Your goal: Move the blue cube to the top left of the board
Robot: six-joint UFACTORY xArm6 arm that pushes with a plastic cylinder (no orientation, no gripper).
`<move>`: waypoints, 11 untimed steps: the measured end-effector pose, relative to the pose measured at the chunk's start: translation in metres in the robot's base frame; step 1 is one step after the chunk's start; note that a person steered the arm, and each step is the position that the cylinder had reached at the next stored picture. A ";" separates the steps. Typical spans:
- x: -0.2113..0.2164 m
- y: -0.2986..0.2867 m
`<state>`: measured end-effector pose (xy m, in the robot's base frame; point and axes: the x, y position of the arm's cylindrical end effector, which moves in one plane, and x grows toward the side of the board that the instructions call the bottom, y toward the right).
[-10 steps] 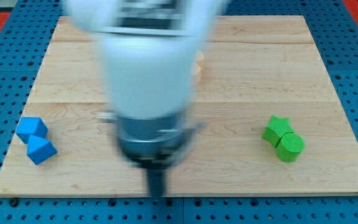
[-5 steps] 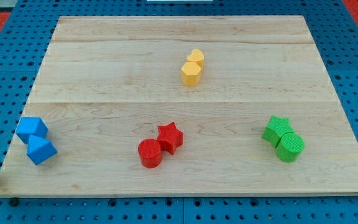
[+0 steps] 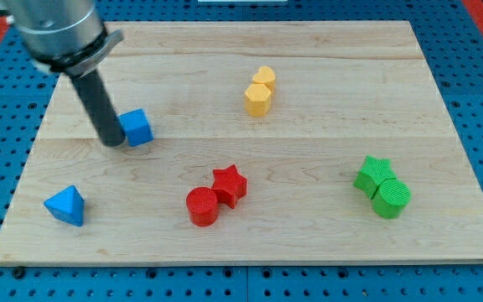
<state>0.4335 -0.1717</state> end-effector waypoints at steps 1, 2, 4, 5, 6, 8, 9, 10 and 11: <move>0.005 0.046; 0.017 0.083; -0.090 0.036; -0.109 0.065; -0.139 0.090; -0.146 0.005; -0.115 -0.005; -0.111 -0.051; -0.153 -0.068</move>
<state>0.2803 -0.2393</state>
